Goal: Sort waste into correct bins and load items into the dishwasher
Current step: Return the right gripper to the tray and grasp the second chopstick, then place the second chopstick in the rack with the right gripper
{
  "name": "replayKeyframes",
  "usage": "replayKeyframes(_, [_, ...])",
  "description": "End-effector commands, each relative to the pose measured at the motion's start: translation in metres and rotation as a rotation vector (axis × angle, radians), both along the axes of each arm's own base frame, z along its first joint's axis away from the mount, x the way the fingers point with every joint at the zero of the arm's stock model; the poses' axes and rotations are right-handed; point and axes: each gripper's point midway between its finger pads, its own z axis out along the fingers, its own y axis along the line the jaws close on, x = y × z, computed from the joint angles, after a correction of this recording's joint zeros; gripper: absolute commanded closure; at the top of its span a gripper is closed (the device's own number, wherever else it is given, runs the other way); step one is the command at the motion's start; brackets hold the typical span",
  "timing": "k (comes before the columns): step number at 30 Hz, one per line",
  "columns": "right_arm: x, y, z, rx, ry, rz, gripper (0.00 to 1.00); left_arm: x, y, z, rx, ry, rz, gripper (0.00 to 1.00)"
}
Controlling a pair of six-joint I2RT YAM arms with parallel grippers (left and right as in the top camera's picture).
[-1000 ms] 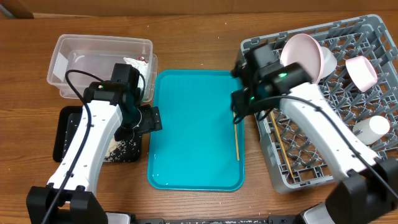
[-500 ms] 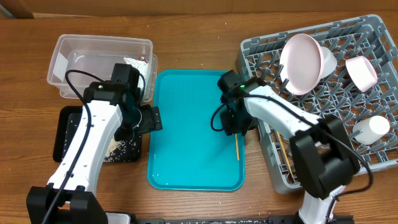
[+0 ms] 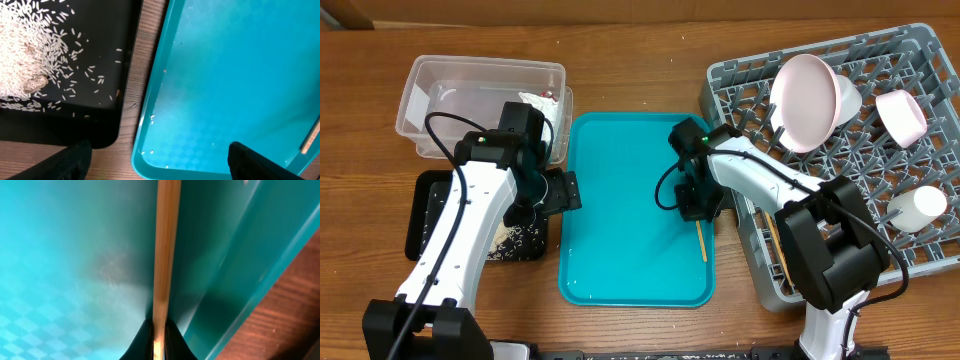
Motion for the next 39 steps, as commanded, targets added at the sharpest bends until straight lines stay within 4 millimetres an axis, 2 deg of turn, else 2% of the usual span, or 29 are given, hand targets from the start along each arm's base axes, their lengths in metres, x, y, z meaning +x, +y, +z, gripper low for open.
replayKeyframes(1, [0.007, 0.002, 0.016, 0.004, -0.027, 0.010, 0.96, -0.001, 0.000, 0.001, 0.004, -0.004, -0.008, 0.11])
replayKeyframes(4, [0.019, 0.008, 0.057, 0.061, -0.123, 0.023, 0.96, -0.001, -0.001, 0.001, 0.004, -0.004, -0.008, 0.11])
replayKeyframes(8, [0.033, 0.006, 0.125, 0.140, -0.283, 0.080, 0.96, -0.001, 0.000, 0.001, 0.004, -0.004, -0.008, 0.12])
replayKeyframes(11, [0.046, -0.018, 0.169, 0.115, -0.431, 0.082, 0.96, -0.001, 0.000, 0.001, 0.004, -0.005, -0.008, 0.11])
replayKeyframes(14, [0.057, -0.054, 0.190, 0.033, -0.523, 0.030, 0.94, -0.001, -0.001, 0.001, 0.003, -0.006, -0.008, 0.11])
replayKeyframes(17, [0.058, -0.079, 0.188, -0.010, -0.507, 0.051, 0.94, -0.001, -0.001, 0.001, 0.003, -0.006, -0.008, 0.12])
replayKeyframes(22, [0.048, -0.106, 0.157, -0.051, -0.411, 0.063, 0.94, 0.000, -0.001, 0.001, 0.003, -0.009, -0.008, 0.11])
replayKeyframes(28, [0.025, -0.115, 0.109, -0.075, -0.299, 0.060, 0.94, 0.000, -0.002, 0.001, 0.003, -0.009, -0.011, 0.11])
replayKeyframes(31, [0.015, -0.117, 0.093, -0.084, -0.263, 0.064, 0.91, 0.000, -0.001, 0.001, 0.003, -0.009, -0.010, 0.11])
replayKeyframes(35, [0.017, -0.116, 0.093, -0.078, -0.273, 0.037, 0.71, 0.000, -0.001, 0.001, 0.003, -0.009, -0.011, 0.11])
replayKeyframes(39, [0.025, -0.114, 0.111, -0.071, -0.304, -0.003, 0.70, 0.000, -0.001, 0.001, 0.005, -0.011, -0.022, 0.12])
